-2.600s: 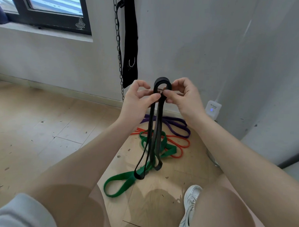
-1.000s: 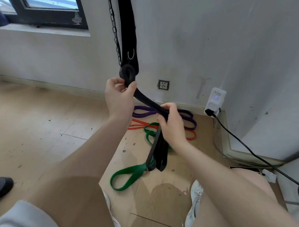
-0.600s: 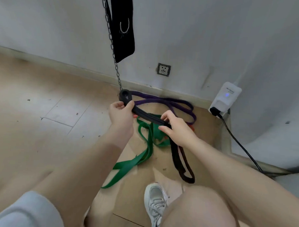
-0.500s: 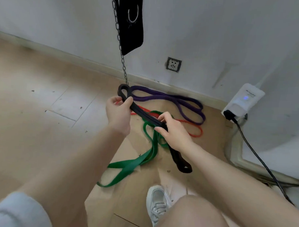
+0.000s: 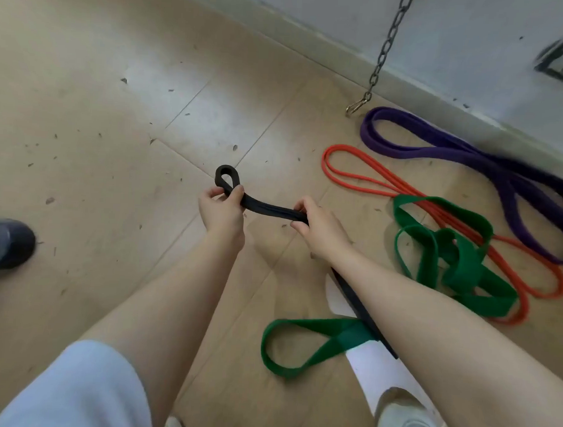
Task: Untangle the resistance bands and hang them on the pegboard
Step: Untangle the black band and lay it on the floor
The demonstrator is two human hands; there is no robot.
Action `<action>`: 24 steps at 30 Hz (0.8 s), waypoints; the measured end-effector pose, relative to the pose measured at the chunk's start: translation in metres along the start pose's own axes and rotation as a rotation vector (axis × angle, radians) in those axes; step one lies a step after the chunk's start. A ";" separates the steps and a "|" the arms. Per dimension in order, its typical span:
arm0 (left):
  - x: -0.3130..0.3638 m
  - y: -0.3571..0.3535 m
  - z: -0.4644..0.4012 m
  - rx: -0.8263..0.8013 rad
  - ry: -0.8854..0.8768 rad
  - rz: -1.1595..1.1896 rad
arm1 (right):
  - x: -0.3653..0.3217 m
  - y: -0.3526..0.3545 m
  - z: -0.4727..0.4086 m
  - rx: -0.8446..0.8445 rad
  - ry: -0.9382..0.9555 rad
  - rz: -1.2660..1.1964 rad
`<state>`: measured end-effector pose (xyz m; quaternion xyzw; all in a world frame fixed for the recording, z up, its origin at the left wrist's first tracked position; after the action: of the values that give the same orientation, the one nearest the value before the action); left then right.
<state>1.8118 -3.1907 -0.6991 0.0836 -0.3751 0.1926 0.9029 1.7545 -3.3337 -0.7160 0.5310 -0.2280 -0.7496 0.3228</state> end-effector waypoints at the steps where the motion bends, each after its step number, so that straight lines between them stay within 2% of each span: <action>1: -0.003 0.004 -0.017 0.017 0.008 -0.015 | 0.002 -0.013 -0.011 -0.017 -0.014 0.012; 5: -0.019 0.016 -0.074 0.075 0.014 -0.127 | 0.007 -0.048 -0.050 0.014 -0.020 0.157; 8: -0.029 0.023 -0.100 0.180 0.007 -0.276 | 0.006 -0.065 -0.063 0.030 -0.026 0.240; 12: -0.038 0.028 -0.117 0.402 0.065 -0.679 | 0.009 -0.082 -0.069 0.013 -0.021 0.275; 14: -0.042 0.032 -0.114 0.457 -0.001 -0.763 | 0.011 -0.084 -0.070 0.054 -0.026 0.281; 16: -0.045 0.035 -0.103 0.449 -0.172 -0.807 | 0.009 -0.083 -0.069 0.002 -0.019 0.265; 18: -0.054 0.032 -0.083 0.322 -0.405 -0.962 | 0.011 -0.077 -0.063 -0.101 -0.006 0.235; 20: -0.068 0.022 -0.059 0.096 -0.614 -1.151 | 0.019 -0.060 -0.047 -0.122 0.031 0.209; 24: -0.112 -0.015 -0.009 -0.463 -1.048 -1.384 | 0.077 -0.002 0.013 0.173 0.084 0.237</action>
<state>1.7513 -3.2338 -0.7854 0.1842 -0.6341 -0.5379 0.5240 1.7245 -3.3880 -0.7634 0.5571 -0.3389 -0.6609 0.3714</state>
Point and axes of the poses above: each hand's wrist, its own z-axis away from the middle knuckle, its own y-axis out of the back of the hand, x = y × z, the point moved 1 cm from there along -z, towards the middle knuckle, and after that the axes turned 8 degrees about y, right-handed, at the moved point
